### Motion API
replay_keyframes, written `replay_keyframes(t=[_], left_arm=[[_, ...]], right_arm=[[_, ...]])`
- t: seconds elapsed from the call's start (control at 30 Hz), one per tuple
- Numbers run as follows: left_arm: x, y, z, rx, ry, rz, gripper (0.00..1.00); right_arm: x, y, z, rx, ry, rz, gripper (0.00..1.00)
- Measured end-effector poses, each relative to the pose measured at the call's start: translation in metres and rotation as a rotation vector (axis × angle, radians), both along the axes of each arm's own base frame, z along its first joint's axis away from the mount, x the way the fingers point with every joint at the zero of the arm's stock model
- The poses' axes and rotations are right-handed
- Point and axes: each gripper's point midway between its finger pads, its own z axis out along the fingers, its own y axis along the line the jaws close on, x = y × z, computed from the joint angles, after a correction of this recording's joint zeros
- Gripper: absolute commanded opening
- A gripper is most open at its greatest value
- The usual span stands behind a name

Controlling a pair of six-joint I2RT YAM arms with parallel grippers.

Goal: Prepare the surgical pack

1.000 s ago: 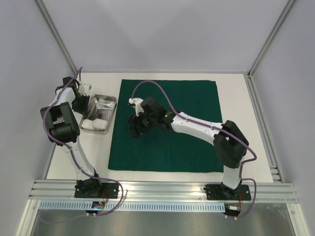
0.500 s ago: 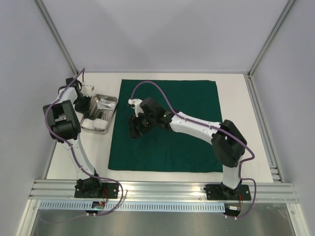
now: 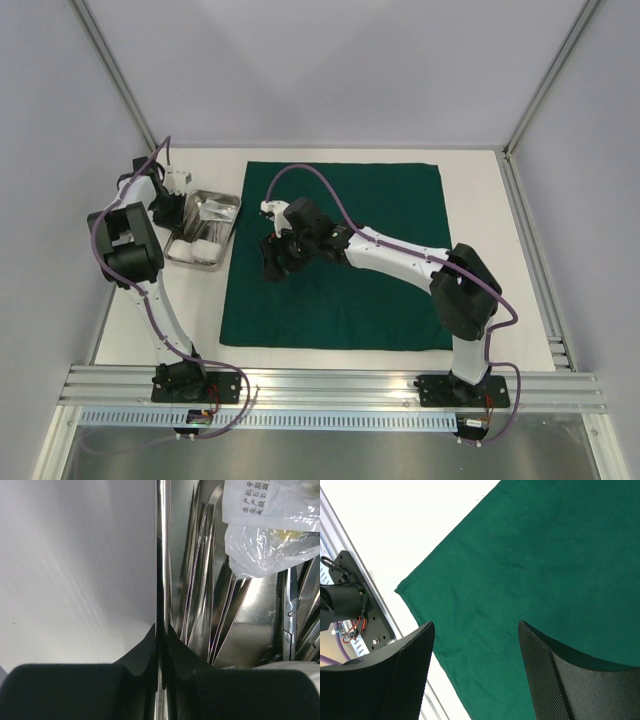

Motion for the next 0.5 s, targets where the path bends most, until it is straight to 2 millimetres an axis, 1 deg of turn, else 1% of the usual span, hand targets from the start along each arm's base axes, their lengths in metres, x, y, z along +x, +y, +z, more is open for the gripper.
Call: replay_keyframes(t=[0.17, 0.33, 0.43, 0.5], left_arm=[[0.0, -0.001, 0.002, -0.086, -0.022, 0.035, 0.0], [0.001, 0.013, 0.004, -0.13, -0.055, 0.095, 0.0], [0.002, 0.018, 0.005, -0.153, -0.072, 0.121, 0.0], [0.003, 0.018, 0.005, -0.173, -0.079, 0.128, 0.0]], right_arm=[[0.001, 0.0, 0.0, -0.002, -0.002, -0.003, 0.7], [0.002, -0.001, 0.0, -0.004, -0.006, -0.007, 0.7], [0.002, -0.001, 0.0, -0.004, -0.006, -0.007, 0.7], [0.002, -0.001, 0.0, -0.005, -0.007, -0.008, 0.7]])
